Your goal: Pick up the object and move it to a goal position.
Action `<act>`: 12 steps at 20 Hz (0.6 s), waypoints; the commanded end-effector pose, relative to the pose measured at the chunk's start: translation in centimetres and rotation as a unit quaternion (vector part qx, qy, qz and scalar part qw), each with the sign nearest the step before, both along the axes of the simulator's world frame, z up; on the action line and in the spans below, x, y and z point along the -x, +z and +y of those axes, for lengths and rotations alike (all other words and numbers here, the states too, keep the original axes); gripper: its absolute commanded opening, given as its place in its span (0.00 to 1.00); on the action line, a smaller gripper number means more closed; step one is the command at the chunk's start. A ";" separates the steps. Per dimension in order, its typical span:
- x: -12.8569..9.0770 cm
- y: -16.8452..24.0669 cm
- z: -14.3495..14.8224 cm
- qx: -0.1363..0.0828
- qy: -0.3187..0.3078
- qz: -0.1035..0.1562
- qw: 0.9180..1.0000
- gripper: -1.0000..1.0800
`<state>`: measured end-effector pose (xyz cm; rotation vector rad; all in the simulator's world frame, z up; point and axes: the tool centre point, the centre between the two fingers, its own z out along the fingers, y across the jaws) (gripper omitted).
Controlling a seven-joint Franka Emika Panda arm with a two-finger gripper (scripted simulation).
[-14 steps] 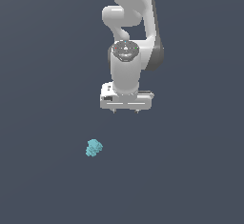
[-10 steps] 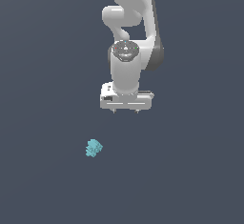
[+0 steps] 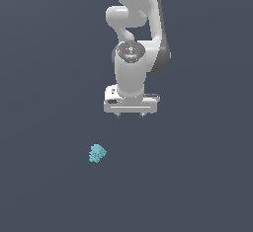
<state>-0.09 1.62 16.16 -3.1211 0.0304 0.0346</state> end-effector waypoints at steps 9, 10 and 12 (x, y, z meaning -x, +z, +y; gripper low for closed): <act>-1.6 2.5 0.7 0.003 0.015 -0.031 0.999 0.96; -1.6 2.5 0.7 0.003 0.015 -0.031 0.999 0.96; -1.7 2.5 0.6 0.003 0.014 -0.031 0.999 0.96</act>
